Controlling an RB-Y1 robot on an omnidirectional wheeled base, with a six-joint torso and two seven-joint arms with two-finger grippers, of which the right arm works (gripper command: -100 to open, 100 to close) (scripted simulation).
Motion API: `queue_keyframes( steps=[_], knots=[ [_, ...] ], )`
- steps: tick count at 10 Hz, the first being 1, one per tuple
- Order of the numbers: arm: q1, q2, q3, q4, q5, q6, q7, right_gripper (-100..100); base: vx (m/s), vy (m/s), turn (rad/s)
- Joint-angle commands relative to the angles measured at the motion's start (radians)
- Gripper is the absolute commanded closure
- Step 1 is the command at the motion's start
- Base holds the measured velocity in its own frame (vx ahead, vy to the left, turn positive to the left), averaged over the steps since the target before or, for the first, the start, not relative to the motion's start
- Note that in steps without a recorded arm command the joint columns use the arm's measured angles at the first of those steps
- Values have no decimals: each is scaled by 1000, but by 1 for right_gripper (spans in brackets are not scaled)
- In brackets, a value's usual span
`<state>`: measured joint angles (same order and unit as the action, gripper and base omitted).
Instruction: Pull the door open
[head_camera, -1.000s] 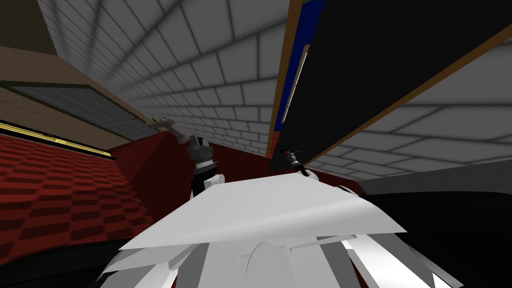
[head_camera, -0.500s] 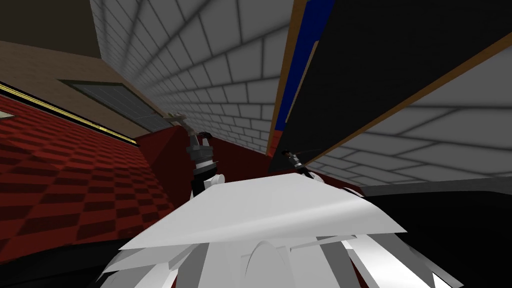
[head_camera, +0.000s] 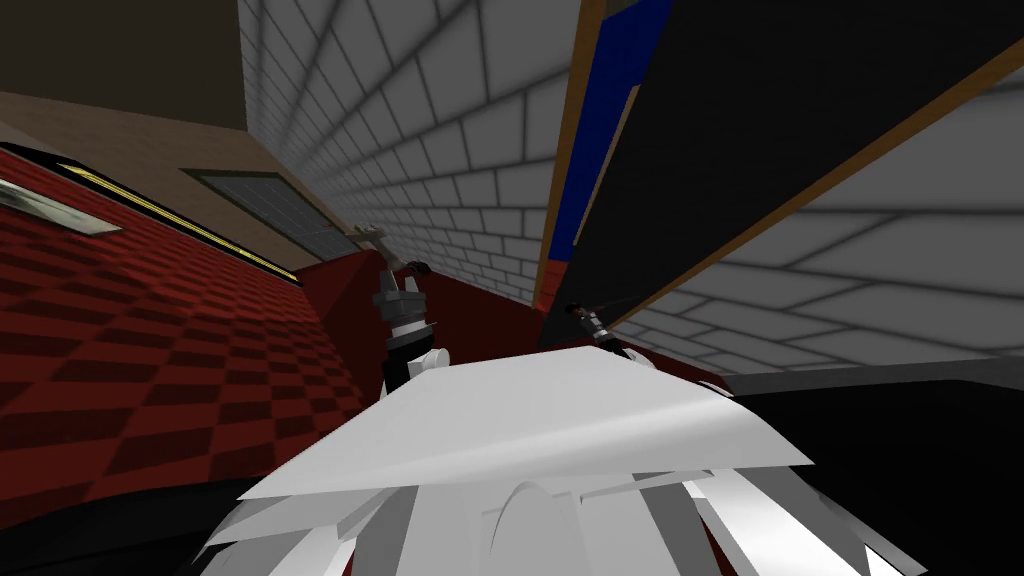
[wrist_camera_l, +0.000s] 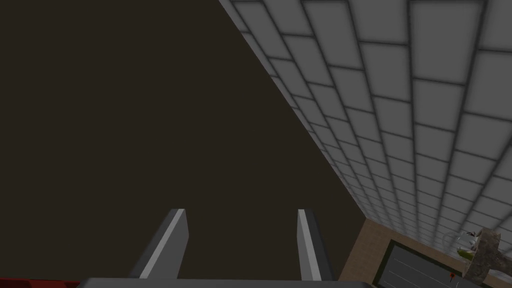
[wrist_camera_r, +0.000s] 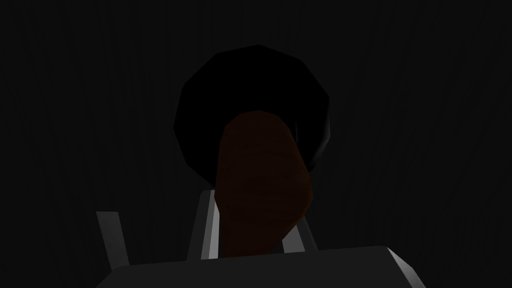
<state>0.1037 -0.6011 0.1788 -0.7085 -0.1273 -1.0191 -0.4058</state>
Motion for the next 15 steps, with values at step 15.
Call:
queue_keyframes(
  steps=[15],
  knots=[
    [82, -62, 77, 25, 20, -194, -34, 100, -151, -86, 112]
  ],
)
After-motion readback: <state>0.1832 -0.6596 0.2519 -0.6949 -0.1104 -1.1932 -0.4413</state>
